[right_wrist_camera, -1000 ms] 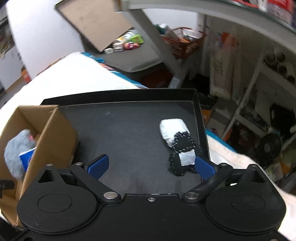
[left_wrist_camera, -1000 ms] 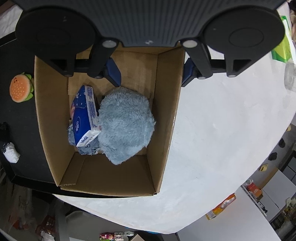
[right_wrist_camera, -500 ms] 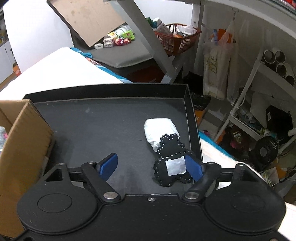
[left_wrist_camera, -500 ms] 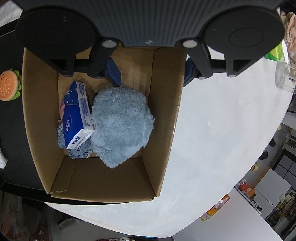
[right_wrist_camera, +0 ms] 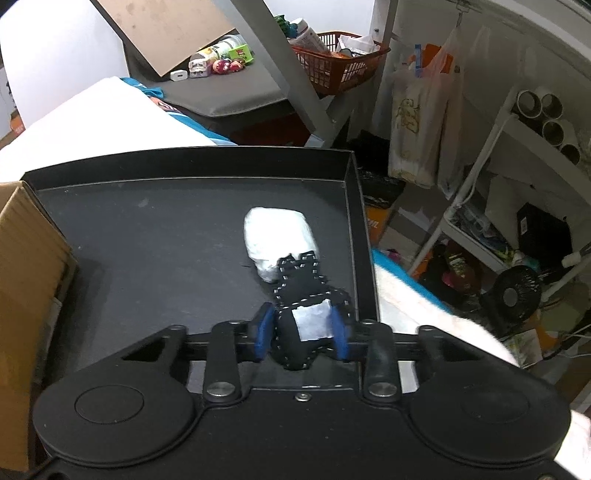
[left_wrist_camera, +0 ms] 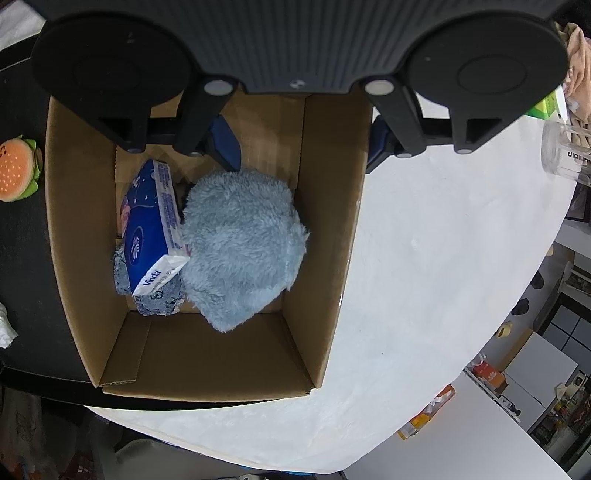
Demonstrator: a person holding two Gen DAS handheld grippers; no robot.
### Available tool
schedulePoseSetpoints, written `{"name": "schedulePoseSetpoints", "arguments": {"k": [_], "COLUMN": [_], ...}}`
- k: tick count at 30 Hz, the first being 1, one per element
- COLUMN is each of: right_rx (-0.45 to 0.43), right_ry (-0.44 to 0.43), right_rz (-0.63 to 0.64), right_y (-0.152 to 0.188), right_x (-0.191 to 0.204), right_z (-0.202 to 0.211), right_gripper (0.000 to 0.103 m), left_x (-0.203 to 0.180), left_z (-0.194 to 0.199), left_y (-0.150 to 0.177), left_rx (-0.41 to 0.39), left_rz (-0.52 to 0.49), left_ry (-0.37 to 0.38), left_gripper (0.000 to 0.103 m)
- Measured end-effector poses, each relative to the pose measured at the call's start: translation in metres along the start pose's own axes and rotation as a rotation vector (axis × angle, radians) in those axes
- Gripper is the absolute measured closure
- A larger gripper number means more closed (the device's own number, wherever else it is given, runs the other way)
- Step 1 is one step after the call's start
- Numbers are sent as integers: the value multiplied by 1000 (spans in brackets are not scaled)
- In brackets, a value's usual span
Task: Organize soft objects
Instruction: 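Grasp the black-and-white plush with the right gripper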
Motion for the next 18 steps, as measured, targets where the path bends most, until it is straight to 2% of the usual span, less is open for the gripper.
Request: {"name": "schedulePoseSetpoints", "arguments": {"k": [4,8,18], "right_rx": [-4,1,-9], "right_ry": [-18,-73,-126], "right_rz": [-40,-90,-70], "right_y": [-1,0,-2], "right_x": [-3,-2,13], "right_z": [6,12,41], "right_gripper": [75,76,76], "left_x": [0,2,16], "left_z": [3,6,13], "left_y": [1,2,5], "left_rx": [-5,-12,-31], "left_rz": [4,9,38], "left_ry": [7,17,61], "left_gripper": [34,34,34]}}
Point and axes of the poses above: each gripper's, at about its wrist camera, not at the fingertips, and z roughly against the way its jaws point, x to its left, y to its underside, the point moved 9 cm from there along -z, roughly the way its jaws point, and after that the axes turned 8 degrees about -y, right-handed, at the moved point
